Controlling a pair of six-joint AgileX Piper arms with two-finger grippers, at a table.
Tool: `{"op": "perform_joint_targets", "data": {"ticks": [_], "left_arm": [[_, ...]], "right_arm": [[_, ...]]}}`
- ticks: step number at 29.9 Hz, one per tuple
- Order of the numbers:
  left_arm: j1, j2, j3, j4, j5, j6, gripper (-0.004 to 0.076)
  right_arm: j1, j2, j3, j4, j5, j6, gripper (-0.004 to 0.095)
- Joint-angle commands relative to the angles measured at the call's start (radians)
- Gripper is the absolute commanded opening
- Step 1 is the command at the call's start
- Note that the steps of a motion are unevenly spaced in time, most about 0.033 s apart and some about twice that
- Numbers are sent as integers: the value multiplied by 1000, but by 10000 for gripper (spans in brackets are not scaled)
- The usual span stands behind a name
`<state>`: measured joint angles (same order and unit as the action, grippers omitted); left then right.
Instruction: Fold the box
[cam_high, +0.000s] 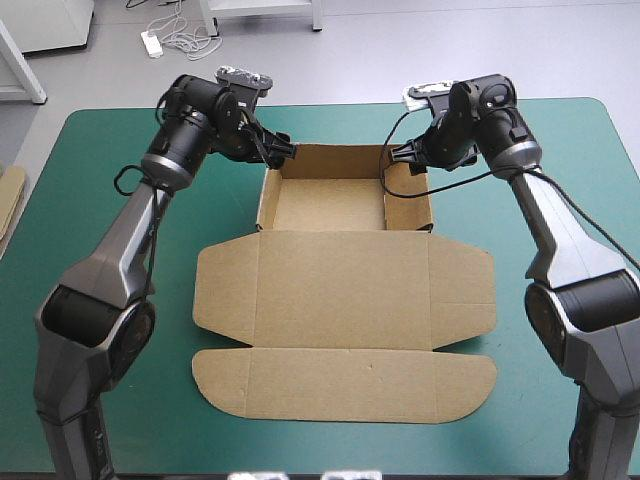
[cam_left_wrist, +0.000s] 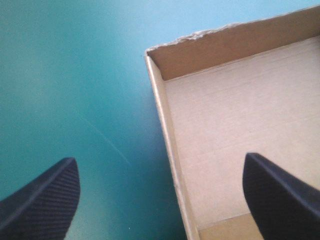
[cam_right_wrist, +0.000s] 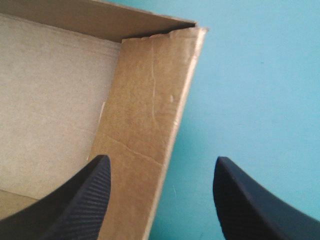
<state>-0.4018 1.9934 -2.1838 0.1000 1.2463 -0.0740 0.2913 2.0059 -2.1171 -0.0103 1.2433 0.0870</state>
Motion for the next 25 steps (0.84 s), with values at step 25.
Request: {"op": "perform_joint_targets", "data": {"ticks": [25], "left_arm": [[-22,-1162,713,-32,45,33,536]], "right_arm": [[-4,-262,-37,-10,1,-53,534]]}}
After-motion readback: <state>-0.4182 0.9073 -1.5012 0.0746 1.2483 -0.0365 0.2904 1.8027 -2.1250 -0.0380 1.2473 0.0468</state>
